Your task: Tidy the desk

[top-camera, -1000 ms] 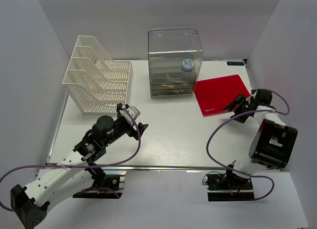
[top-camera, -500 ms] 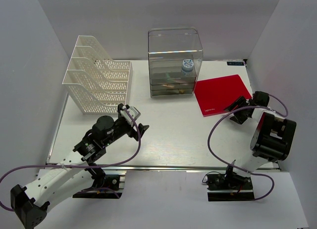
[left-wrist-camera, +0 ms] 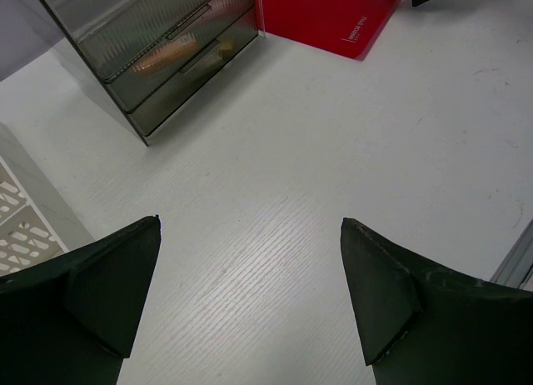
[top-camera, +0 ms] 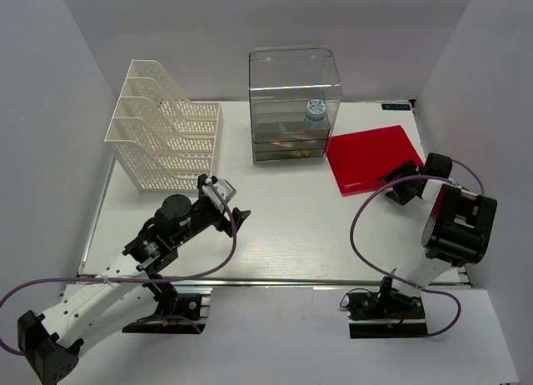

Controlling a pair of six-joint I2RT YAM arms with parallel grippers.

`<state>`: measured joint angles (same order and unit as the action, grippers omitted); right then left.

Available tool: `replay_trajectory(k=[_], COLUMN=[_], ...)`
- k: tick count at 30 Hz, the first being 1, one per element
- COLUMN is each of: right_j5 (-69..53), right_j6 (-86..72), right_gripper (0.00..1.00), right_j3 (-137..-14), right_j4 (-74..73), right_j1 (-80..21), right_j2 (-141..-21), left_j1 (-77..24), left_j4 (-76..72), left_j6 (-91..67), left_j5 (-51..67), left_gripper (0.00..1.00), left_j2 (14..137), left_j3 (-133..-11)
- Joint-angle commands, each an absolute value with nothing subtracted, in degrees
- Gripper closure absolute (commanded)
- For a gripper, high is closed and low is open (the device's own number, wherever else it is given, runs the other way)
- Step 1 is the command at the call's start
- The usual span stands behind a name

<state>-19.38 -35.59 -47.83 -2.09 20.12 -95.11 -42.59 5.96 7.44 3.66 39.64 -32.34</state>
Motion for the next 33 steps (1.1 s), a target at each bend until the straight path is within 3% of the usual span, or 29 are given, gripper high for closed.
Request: replay_trajectory(k=[1, 18, 27, 33], right_j5=[-18.54, -18.99, -19.16, -20.04], right_j6=[-38.32, -43.33, -45.44, -45.70], right_gripper=[0.36, 0.42, 0.50, 0.64], right_j3=[-46.76, -44.56, -41.40, -39.64], right_j4=[2.02, 8.96, 13.88, 16.69], right_j1=[20.04, 20.04, 20.13, 20.13], right_j2=[-95.80, -98.79, -98.44, -97.91], left_j1=[-42.45, -42.45, -42.45, -42.45], left_j4=[5.19, 5.19, 5.19, 5.19], left_j6=[7.47, 8.00, 8.26, 8.35], left_j5=[4.22, 4.13, 4.13, 4.22], left_gripper=[0.02, 0.02, 0.02, 0.02], left_j2=[38.67, 38.41, 38.41, 38.23], left_j3=[-32.78, -32.52, -32.43, -32.43])
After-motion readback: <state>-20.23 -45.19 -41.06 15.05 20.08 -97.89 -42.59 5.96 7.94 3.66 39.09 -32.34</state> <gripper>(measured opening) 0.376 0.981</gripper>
